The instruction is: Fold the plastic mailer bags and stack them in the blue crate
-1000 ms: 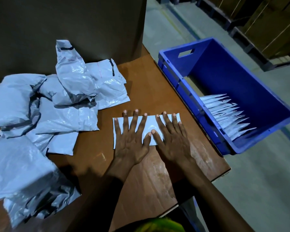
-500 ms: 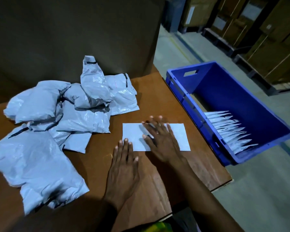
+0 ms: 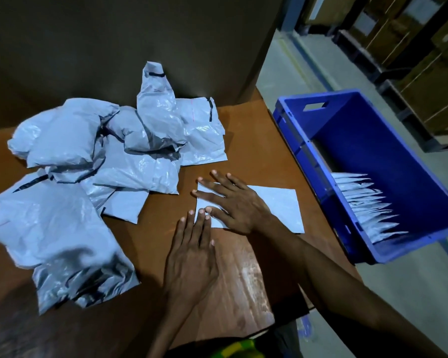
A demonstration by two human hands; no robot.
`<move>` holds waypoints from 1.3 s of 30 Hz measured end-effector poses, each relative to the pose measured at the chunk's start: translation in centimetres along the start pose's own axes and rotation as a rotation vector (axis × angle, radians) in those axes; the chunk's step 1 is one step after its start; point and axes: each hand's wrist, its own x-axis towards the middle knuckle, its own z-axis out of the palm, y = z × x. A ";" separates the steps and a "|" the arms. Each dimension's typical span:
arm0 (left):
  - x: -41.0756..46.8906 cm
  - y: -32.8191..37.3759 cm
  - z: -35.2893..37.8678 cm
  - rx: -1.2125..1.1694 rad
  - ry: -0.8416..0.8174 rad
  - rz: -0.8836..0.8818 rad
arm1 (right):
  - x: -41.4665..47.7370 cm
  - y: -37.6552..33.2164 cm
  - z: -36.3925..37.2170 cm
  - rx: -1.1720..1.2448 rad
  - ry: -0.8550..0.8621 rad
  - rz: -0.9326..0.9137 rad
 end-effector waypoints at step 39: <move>10.1 2.0 3.2 0.096 -0.216 0.150 | -8.5 3.3 -0.9 0.020 0.038 0.585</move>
